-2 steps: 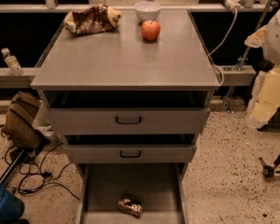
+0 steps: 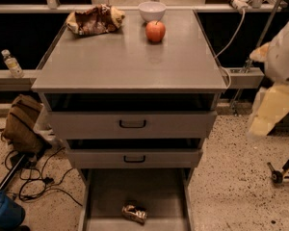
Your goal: Pick orange can from bottom drawer and place on counter
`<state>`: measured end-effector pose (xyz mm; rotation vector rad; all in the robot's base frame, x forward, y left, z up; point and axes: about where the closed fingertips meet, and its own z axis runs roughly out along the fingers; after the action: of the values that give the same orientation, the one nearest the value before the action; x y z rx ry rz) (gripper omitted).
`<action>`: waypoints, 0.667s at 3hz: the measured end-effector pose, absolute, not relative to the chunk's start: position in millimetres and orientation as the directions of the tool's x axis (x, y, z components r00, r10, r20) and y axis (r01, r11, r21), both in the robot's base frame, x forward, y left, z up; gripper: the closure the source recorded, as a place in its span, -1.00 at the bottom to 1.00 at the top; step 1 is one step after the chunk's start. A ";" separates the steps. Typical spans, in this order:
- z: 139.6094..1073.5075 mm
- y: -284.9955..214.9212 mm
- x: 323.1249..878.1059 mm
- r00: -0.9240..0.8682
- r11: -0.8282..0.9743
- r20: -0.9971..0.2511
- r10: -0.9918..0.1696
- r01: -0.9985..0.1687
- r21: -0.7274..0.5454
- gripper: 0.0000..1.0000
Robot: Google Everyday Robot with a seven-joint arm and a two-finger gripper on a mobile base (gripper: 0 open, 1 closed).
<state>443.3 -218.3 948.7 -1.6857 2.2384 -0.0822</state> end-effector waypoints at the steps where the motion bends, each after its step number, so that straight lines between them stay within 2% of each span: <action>1: 877.4 -229.3 447.9 -0.304 0.358 -0.240 -0.922 -0.905 -0.229 -1.00; 2: 817.4 -225.8 470.9 -0.330 0.401 -0.312 -0.891 -0.895 -0.197 -1.00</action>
Offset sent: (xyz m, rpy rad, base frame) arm 0.0493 -0.0021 -0.2043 0.2100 0.0563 -0.1245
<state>470.9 -225.8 817.4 -1.5404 2.2947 0.0141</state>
